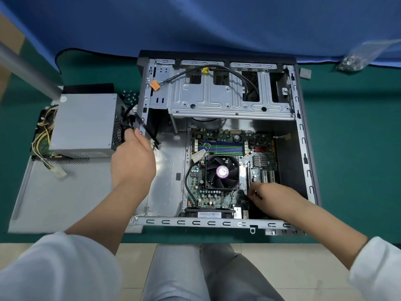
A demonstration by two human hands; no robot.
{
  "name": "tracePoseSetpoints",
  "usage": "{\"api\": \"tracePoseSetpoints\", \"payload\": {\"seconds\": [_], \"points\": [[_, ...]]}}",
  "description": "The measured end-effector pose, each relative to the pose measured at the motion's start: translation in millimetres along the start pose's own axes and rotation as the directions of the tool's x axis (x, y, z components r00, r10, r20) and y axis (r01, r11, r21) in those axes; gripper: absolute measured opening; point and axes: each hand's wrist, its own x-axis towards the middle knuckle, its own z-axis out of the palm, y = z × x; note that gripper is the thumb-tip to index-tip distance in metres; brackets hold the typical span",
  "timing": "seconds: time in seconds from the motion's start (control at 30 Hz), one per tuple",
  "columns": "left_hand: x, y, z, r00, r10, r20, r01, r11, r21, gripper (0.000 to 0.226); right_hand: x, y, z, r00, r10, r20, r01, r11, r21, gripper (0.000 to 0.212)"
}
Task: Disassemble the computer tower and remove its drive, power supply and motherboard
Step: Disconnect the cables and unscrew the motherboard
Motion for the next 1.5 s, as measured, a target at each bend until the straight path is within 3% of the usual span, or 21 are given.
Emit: {"api": "tracePoseSetpoints", "payload": {"seconds": [0.57,0.8,1.1,1.33,1.5], "points": [[-0.6,1.4,-0.7,1.0,-0.01,0.015,0.009,1.0,0.014,0.037,-1.3,0.2,-0.9,1.0,0.002,-0.03,-0.002,1.0,-0.007,0.022],[-0.1,0.6,0.8,1.0,-0.002,0.003,0.002,1.0,0.025,0.036,-4.4,-0.7,-4.6,0.997,0.064,-0.041,-0.055,0.981,0.184,0.021],[1.0,-1.0,0.6,1.0,0.002,-0.004,-0.002,0.999,0.033,0.037,-2.5,-1.1,-7.9,0.993,0.115,-0.03,-0.087,0.876,0.474,0.011],[1.2,-4.0,-1.9,1.0,0.012,0.024,-0.012,1.0,0.005,0.042,-21.7,-7.5,-34.9,0.963,0.13,-0.237,0.053,0.767,0.639,0.016],[-4.8,-3.8,-9.6,0.998,0.044,0.043,-0.032,0.97,-0.242,0.041,-35.5,-16.1,-58.3,0.932,0.162,-0.324,0.17,0.595,0.785,0.019]]}}
